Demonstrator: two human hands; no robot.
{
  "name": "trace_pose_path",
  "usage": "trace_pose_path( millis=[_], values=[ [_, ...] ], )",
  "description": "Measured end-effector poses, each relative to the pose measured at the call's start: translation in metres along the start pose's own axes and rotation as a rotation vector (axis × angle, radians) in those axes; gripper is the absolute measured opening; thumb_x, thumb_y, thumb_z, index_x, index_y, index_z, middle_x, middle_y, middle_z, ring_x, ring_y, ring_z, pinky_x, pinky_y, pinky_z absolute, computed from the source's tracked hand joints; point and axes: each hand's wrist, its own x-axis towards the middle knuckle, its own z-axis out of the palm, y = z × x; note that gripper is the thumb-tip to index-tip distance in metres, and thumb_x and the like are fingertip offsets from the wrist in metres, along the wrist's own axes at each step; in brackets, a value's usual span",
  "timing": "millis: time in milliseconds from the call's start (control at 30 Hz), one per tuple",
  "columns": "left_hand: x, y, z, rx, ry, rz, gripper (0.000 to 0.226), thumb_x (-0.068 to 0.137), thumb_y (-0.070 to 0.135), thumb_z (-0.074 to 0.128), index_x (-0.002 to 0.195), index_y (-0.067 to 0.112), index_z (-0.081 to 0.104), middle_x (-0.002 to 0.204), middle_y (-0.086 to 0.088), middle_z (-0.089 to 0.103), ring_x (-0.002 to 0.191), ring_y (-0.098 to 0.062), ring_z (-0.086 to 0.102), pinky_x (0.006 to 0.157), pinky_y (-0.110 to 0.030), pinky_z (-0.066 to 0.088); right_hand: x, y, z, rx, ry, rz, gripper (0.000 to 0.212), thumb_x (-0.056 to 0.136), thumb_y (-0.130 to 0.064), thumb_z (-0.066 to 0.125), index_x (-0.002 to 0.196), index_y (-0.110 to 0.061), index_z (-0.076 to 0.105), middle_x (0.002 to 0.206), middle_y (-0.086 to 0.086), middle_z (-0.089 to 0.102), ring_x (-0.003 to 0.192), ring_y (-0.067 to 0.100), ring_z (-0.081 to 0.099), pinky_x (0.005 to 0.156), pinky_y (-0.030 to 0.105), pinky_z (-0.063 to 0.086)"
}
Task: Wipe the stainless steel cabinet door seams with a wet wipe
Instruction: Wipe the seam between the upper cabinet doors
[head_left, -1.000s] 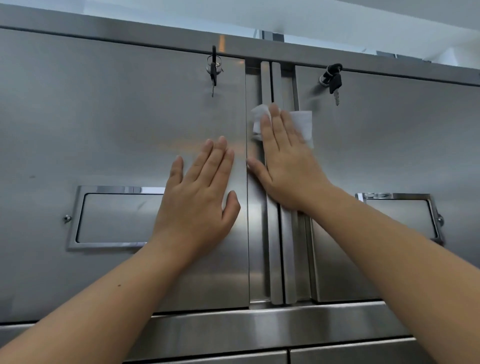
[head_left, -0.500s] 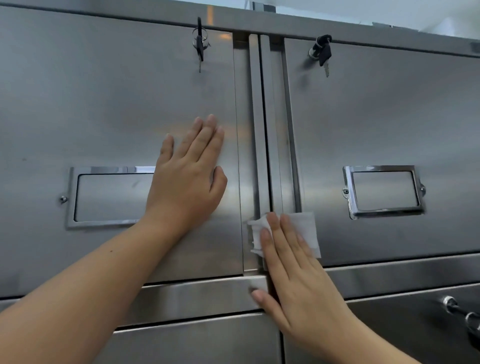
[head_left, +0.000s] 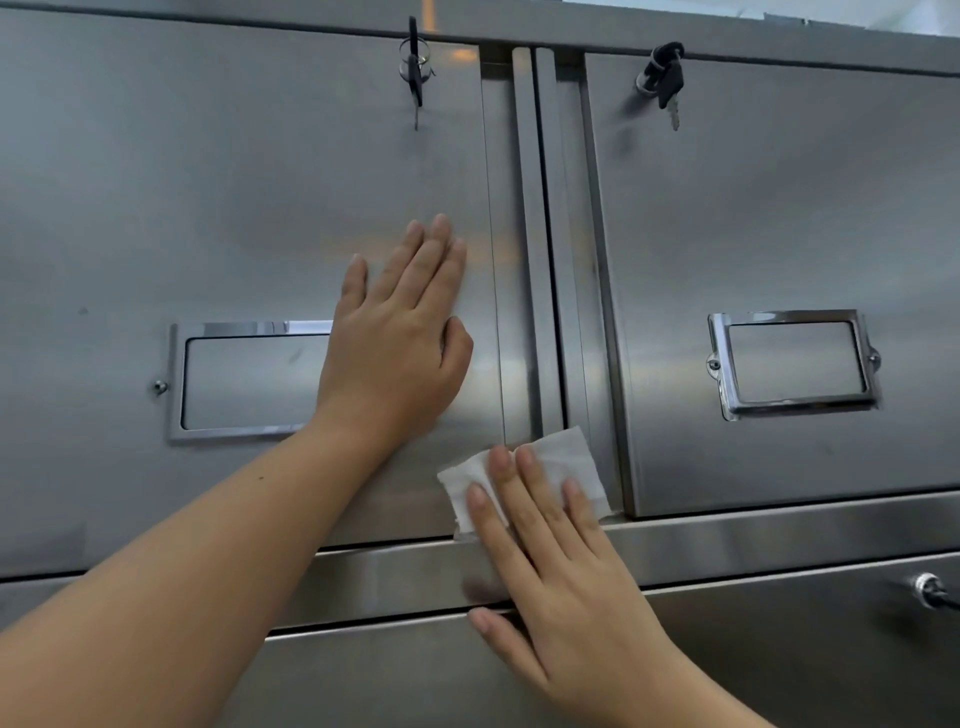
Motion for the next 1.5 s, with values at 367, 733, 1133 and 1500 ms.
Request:
trace_pose_path(
  millis=[367, 733, 1133, 1500],
  values=[
    [0.000, 0.000, 0.000, 0.020, -0.008, 0.003, 0.059, 0.088, 0.025, 0.029, 0.146, 0.016, 0.027, 0.154, 0.002, 0.016, 0.142, -0.013, 0.011, 0.113, -0.041, 0.004, 0.005, -0.020, -0.008, -0.043, -0.175, 0.237, 0.078, 0.088, -0.065, 0.021, 0.139, -0.009, 0.040, 0.145, 0.021, 0.034, 0.132, 0.036, 0.036, 0.097, 0.058, 0.039],
    [0.000, 0.000, 0.002, 0.033, 0.001, 0.006, 0.058, 0.088, 0.024, 0.031, 0.145, 0.015, 0.028, 0.154, 0.000, 0.018, 0.142, -0.015, 0.012, 0.112, -0.043, 0.007, 0.005, -0.029, -0.012, -0.025, -0.253, 0.323, 0.085, 0.088, -0.067, 0.008, 0.137, -0.007, 0.042, 0.142, 0.020, 0.039, 0.131, 0.033, 0.038, 0.092, 0.060, 0.040],
    [0.000, 0.000, 0.002, 0.052, 0.003, 0.005, 0.058, 0.087, 0.024, 0.031, 0.145, 0.015, 0.028, 0.154, 0.000, 0.018, 0.142, -0.015, 0.014, 0.112, -0.043, 0.006, 0.015, -0.020, -0.006, 0.032, -0.109, 0.273, 0.087, 0.084, -0.066, 0.025, 0.141, -0.001, 0.033, 0.145, 0.024, 0.031, 0.134, 0.039, 0.031, 0.100, 0.059, 0.034],
    [0.001, 0.000, 0.002, 0.063, -0.008, 0.004, 0.059, 0.088, 0.024, 0.030, 0.145, 0.015, 0.027, 0.154, 0.000, 0.018, 0.142, -0.016, 0.013, 0.112, -0.044, 0.008, 0.035, -0.013, -0.008, 0.100, -0.085, 0.328, 0.084, 0.087, -0.064, 0.022, 0.146, -0.005, 0.020, 0.151, 0.021, 0.022, 0.140, 0.034, 0.019, 0.109, 0.055, 0.018]
  ],
)
